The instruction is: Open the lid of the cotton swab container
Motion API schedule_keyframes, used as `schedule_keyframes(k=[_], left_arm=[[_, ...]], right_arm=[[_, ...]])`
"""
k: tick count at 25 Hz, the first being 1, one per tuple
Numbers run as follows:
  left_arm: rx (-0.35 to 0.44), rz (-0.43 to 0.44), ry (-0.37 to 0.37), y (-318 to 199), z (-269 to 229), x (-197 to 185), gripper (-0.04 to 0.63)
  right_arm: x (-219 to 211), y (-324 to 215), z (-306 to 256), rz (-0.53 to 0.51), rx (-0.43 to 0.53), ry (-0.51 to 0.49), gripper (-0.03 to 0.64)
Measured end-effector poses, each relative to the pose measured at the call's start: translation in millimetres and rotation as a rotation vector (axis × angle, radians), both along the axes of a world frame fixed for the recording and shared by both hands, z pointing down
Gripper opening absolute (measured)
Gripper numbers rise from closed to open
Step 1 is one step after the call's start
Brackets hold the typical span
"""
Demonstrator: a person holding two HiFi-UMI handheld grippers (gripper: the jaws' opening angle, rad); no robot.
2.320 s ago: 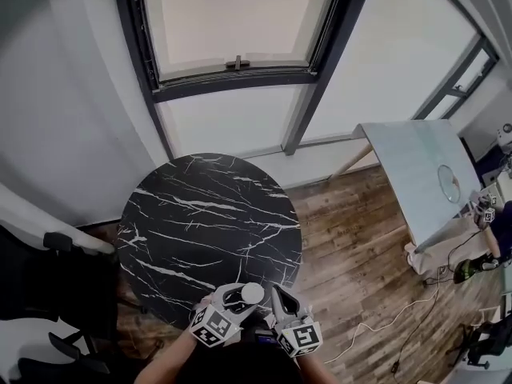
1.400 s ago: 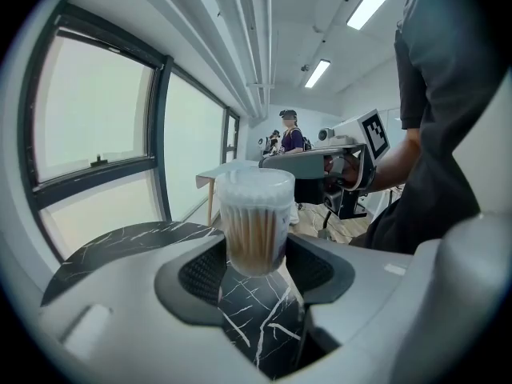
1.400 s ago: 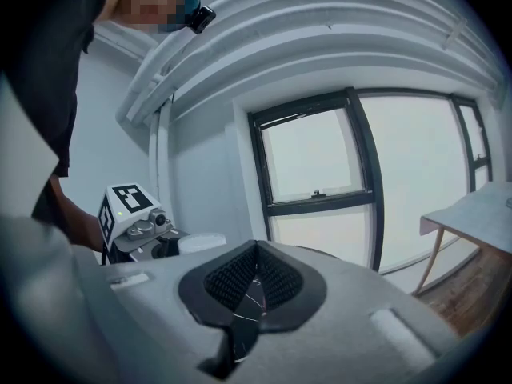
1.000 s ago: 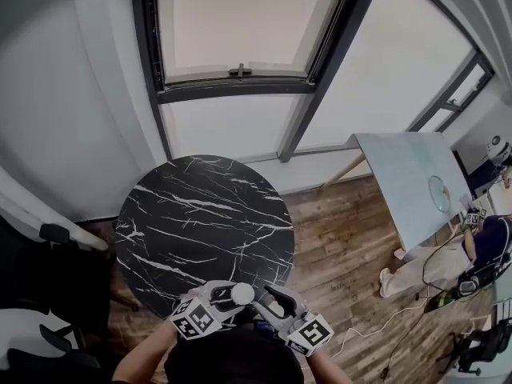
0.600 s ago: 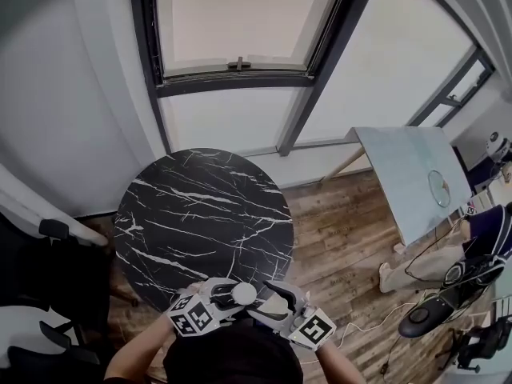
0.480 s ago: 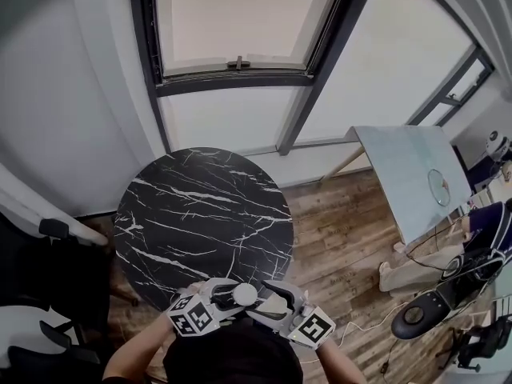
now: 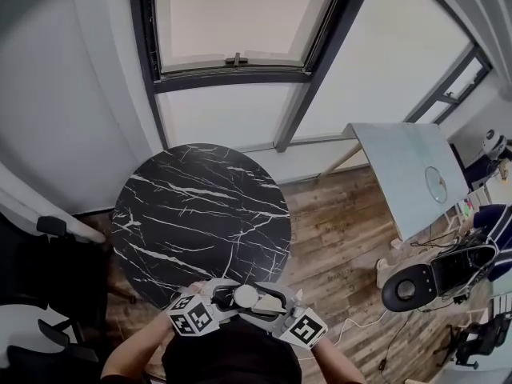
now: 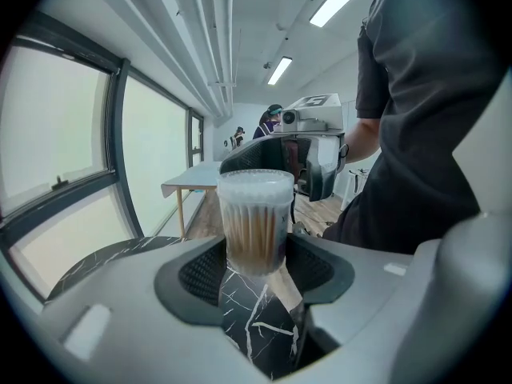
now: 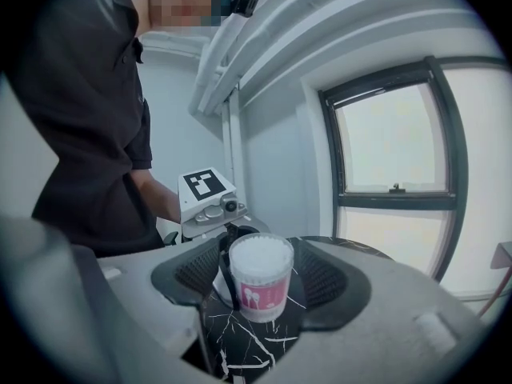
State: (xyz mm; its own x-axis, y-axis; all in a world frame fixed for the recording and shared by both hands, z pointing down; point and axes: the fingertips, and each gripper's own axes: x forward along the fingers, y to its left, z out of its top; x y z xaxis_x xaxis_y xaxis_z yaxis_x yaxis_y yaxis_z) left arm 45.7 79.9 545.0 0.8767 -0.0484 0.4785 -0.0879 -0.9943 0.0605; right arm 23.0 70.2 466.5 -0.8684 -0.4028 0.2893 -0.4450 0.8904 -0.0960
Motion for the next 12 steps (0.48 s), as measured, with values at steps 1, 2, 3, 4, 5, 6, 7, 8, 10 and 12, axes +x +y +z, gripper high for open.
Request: schedule_keyframes(k=[1,2,3,4,5,6,7,8,10,12], left_arm=[[-0.001,0.005,0.004,1.4,-0.1,0.4,0.239],[-0.001,0.009,0.007,2.4,-0.2,1.0,0.239],[0.0,0.012,0.008,3.3,-0.5,1.6,0.239],[0.002,0.016,0.009,4.6,-0.9,2.2,0.239],[0.004,0.022,0.009,6.1,-1.5,3.1,0.239],[0.004,0.027,0.011,7.7,-1.8,4.2,0.239],[0.003,0.033,0.014,9.1,-1.9,5.4,0.239],[0.002,0.037,0.016,9.9,-2.0,6.4,0.239],[0.003,0.043,0.017,10.2,-2.0,7.0,0.239],[0.004,0.049,0.016,10.4,-1.8,6.8,0.239]], right_arm=[[0.4,-0.1,0.3,0.006,-0.003,-0.002,0.298],[1.1,-0.5,1.2,0.009,-0.007,0.001,0.298],[1.7,-0.5,2.3,0.009,-0.012,0.005,0.296],[1.9,0.0,3.3,0.006,-0.015,0.009,0.296],[2.0,0.9,4.1,0.002,-0.017,0.012,0.295],[2.0,1.7,4.5,0.001,-0.021,0.013,0.288],[2.2,2.5,4.6,0.003,-0.026,0.012,0.279],[2.5,3.3,4.7,0.005,-0.03,0.011,0.273],[3.0,4.4,5.1,0.007,-0.033,0.011,0.262],[2.9,4.5,5.2,0.008,-0.03,0.007,0.26]])
